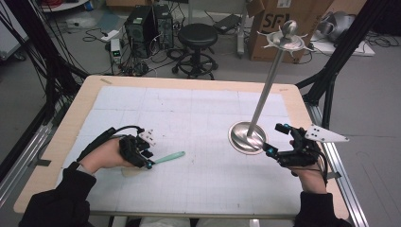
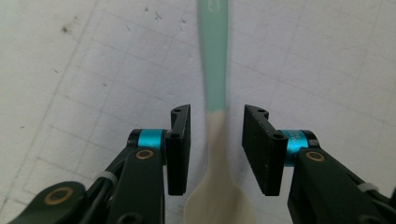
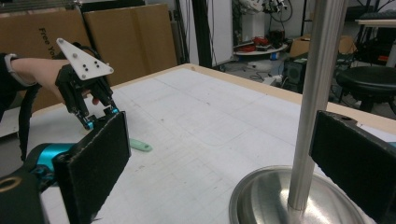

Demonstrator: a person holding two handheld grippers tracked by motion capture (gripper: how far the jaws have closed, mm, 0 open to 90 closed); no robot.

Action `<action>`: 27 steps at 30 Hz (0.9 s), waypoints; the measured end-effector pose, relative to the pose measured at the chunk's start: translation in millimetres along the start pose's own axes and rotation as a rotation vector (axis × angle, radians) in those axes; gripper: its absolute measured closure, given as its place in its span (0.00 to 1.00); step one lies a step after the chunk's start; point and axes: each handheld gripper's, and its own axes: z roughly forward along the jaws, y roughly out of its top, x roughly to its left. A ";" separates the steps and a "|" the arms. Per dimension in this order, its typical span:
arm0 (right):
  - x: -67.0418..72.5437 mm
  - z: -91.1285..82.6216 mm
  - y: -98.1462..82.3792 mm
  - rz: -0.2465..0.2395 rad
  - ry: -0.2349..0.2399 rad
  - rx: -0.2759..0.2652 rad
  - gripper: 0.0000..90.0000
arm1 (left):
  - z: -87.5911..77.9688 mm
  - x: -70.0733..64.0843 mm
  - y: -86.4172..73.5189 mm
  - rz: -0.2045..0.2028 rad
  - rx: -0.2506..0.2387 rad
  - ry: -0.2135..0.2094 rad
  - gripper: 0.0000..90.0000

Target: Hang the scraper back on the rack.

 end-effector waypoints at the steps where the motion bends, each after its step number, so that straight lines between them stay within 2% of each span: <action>1: 0.0 0.1 0.0 0.000 -0.001 0.000 0.05 | 1.5 0.2 0.1 -0.002 0.010 -0.002 0.70; 4: 0.2 -0.2 -0.1 0.001 0.001 0.000 0.05 | 6.3 1.7 0.2 -0.003 0.048 -0.017 0.72; 9: -0.7 -1.2 -0.3 0.005 -0.004 -0.003 0.05 | 8.7 1.4 2.1 -0.008 0.081 0.007 0.79; 14: -1.2 -0.8 -0.9 0.006 0.000 0.002 0.05 | 10.4 0.7 9.5 -0.003 0.144 0.014 0.81; 21: -1.0 -1.4 -1.4 0.008 -0.003 0.002 0.05 | 13.1 -3.0 17.8 -0.005 0.207 0.025 0.84; 23: -1.2 -0.8 -1.7 0.007 -0.004 0.003 0.05 | 14.0 -4.4 19.6 -0.001 0.218 0.029 0.88; 27: -0.3 -0.3 -1.5 0.009 0.000 0.004 0.05 | 13.8 -4.0 20.0 0.000 0.224 0.028 0.89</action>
